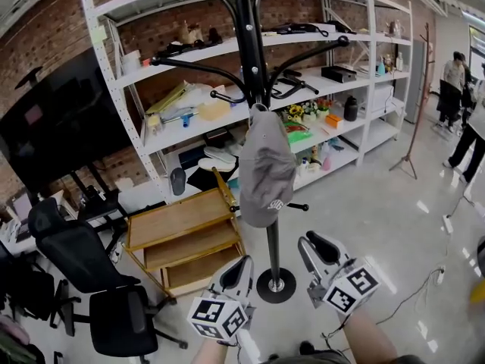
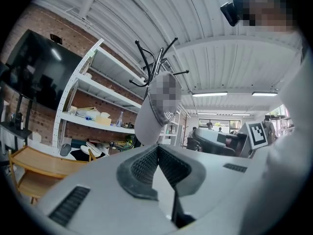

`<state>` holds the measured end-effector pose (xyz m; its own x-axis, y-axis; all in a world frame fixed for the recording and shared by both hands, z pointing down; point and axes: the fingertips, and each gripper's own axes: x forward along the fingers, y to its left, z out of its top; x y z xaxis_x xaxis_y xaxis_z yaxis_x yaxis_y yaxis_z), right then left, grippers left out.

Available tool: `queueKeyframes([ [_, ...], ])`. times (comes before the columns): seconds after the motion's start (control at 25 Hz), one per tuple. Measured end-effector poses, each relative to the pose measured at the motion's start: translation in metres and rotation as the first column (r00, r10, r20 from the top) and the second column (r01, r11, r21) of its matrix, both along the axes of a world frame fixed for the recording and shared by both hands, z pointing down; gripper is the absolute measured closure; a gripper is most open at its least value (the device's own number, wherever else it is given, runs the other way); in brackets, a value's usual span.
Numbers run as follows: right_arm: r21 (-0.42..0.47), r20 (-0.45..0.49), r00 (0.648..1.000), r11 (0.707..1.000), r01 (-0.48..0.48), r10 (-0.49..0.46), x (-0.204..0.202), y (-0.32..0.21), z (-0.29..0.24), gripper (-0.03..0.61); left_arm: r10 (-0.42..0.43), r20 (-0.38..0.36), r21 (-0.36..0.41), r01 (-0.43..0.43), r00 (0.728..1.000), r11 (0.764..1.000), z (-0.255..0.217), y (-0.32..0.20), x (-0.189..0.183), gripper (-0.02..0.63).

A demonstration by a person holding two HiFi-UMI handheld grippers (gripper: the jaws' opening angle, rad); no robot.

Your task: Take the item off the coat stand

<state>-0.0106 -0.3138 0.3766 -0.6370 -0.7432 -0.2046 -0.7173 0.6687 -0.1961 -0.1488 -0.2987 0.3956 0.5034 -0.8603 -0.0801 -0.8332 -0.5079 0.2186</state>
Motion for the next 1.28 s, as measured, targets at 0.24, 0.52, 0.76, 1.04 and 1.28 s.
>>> queueKeyframes([
  [0.24,0.035,-0.020,1.000,0.999,0.008,-0.008,0.004,-0.013,-0.019,0.457,-0.035,-0.001,0.043,0.035,0.999,0.998,-0.024,-0.007,0.005,0.606],
  [0.52,0.051,-0.019,0.997,0.996,0.069,-0.068,-0.003,-0.019,-0.035,0.426,-0.033,0.020,0.048,0.032,0.999,0.998,-0.039,-0.012,0.014,0.606],
  [0.76,0.082,-0.040,0.996,0.993,0.088,-0.085,-0.011,-0.026,-0.054,0.407,-0.033,0.028,0.044,0.031,0.999,0.999,-0.045,-0.014,0.015,0.607],
  [1.04,0.105,-0.053,0.996,0.992,0.071,-0.066,-0.011,-0.041,-0.078,0.407,-0.056,0.013,0.059,0.055,0.998,0.997,-0.051,-0.016,0.011,0.606],
  [1.28,0.109,-0.036,0.997,0.992,0.070,-0.066,-0.018,-0.052,-0.097,0.407,-0.082,-0.004,0.057,0.082,0.997,0.995,-0.057,-0.019,0.005,0.606],
])
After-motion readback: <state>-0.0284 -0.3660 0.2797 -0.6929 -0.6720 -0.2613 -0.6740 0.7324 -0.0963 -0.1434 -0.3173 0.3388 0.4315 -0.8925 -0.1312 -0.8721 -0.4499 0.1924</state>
